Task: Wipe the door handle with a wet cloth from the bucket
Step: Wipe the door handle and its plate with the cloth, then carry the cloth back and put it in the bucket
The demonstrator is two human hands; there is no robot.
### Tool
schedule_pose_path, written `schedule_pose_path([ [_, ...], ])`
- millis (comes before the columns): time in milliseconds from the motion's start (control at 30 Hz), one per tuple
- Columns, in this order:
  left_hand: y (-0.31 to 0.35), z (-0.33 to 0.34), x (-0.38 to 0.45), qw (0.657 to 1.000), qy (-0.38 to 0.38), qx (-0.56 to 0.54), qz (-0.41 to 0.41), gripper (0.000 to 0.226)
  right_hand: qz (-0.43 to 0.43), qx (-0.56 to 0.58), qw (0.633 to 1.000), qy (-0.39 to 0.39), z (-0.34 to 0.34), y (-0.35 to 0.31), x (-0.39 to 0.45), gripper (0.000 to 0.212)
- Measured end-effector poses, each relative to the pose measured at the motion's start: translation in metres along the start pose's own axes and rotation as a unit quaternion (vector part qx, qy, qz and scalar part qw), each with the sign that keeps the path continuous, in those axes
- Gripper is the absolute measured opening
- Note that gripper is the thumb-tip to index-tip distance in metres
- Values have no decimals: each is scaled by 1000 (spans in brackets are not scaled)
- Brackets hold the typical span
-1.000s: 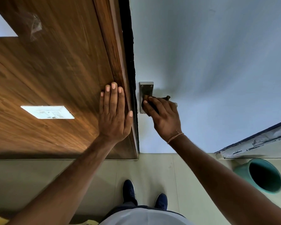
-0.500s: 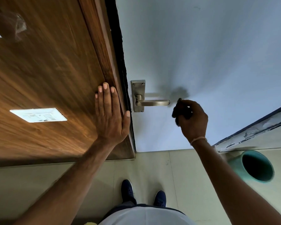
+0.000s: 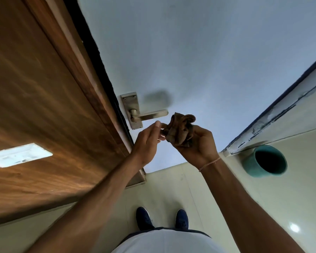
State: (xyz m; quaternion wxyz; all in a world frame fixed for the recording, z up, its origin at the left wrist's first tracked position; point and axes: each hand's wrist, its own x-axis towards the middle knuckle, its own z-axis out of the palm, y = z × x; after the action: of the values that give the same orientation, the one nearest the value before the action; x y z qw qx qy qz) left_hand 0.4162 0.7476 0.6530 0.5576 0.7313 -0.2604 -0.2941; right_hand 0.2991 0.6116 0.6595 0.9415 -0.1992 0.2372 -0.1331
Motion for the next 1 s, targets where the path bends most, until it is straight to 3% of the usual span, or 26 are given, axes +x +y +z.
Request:
schedule_pose_path([
  [200,13,16,23,993,-97,-13,-60,45,-92,39,994,36,3,-12,-35,62],
  [333,17,47,28,983,-163,-10,-80,45,-130,-13,988,88,-19,-26,-64,38],
  [533,26,127,23,956,-261,-49,-127,47,-189,-42,960,202,-70,-50,-118,57],
  [733,46,232,8,927,-313,-105,-177,20,-204,-43,936,285,-150,-99,-193,42],
  [900,62,321,-9,892,-364,-144,-227,35,-190,-54,927,318,-206,-136,-254,29],
  [967,67,356,-15,887,-369,-135,-244,29,-212,-152,875,408,-220,-147,-268,31],
  [1000,68,369,-16,887,-367,-130,-247,29,-226,-259,811,474,-226,-148,-271,33],
])
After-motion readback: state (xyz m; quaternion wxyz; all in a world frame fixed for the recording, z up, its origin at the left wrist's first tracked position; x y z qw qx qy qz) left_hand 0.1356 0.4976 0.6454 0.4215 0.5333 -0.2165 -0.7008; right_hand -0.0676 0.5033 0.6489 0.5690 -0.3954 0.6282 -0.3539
